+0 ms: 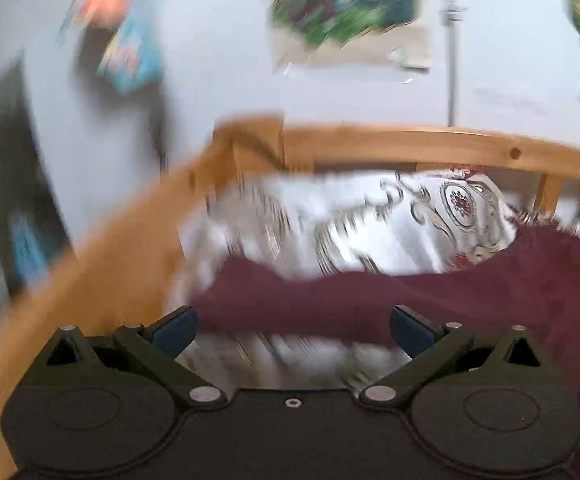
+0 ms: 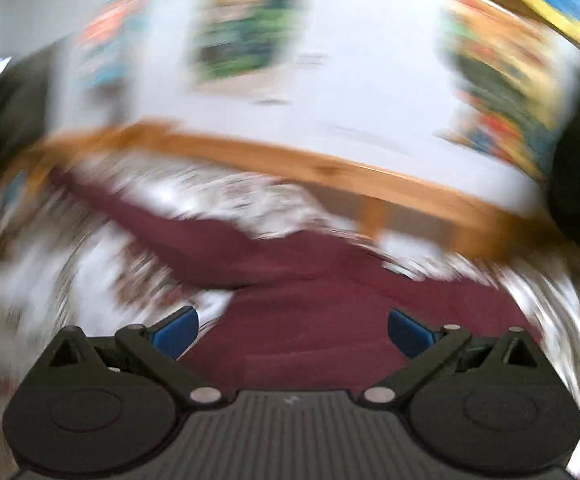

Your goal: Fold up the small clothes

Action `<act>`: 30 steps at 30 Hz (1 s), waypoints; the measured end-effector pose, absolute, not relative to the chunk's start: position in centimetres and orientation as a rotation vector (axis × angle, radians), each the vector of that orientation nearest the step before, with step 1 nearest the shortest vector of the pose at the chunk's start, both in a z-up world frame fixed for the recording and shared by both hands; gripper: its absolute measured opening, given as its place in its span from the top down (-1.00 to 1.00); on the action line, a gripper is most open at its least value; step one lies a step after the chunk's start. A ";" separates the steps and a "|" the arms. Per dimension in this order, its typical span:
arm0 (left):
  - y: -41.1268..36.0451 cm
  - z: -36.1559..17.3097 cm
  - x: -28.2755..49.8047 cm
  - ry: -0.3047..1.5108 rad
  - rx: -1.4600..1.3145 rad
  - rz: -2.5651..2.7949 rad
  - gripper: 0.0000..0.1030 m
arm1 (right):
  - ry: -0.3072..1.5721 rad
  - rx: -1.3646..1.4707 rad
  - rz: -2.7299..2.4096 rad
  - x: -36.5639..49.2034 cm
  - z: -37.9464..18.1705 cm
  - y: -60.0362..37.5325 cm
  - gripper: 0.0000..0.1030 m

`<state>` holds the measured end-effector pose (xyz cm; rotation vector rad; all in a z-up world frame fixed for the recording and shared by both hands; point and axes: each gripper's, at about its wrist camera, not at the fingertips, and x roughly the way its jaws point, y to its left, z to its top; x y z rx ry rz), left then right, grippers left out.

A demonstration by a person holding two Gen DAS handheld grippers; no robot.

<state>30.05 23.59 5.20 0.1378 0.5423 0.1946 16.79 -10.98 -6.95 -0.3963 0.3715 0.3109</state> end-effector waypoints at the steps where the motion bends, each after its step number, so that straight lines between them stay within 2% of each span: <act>1: 23.6 5.3 30.6 0.544 0.229 0.166 -0.93 | 0.324 -0.457 0.338 16.1 -7.5 -10.2 -0.99; 2: 23.5 5.1 31.5 0.573 0.320 0.128 -0.87 | 0.266 -0.505 0.365 15.4 -8.1 -9.8 -0.99; 3: 23.6 4.9 32.4 0.608 0.382 0.096 -0.70 | 0.233 -0.532 0.390 15.2 -8.4 -9.8 -0.99; 7: 24.4 3.8 36.1 0.776 0.531 0.028 -0.21 | 0.216 -0.488 0.402 15.2 -8.6 -10.9 -0.99; 9: 24.7 3.5 37.0 0.846 0.551 0.009 -0.04 | 0.208 -0.471 0.371 15.5 -8.4 -11.5 -0.99; 11: 24.7 3.8 38.2 0.925 0.544 0.004 0.37 | 0.207 -0.465 0.345 15.9 -8.2 -12.2 -0.99; 12: 24.7 3.9 38.3 0.952 0.542 0.014 0.72 | 0.200 -0.462 0.332 16.3 -8.3 -12.5 -0.99; 16: 21.8 6.2 36.3 0.963 0.536 0.105 0.86 | 0.135 -0.429 0.278 16.6 -7.9 -14.1 -0.99; 23: 14.4 12.8 30.2 0.999 0.354 -0.106 0.87 | 0.155 -0.315 0.217 17.2 -7.2 -17.4 -0.99; 30: 2.8 14.2 26.3 0.949 0.315 -0.337 0.88 | 0.205 -0.214 0.163 16.4 -7.2 -22.3 -0.99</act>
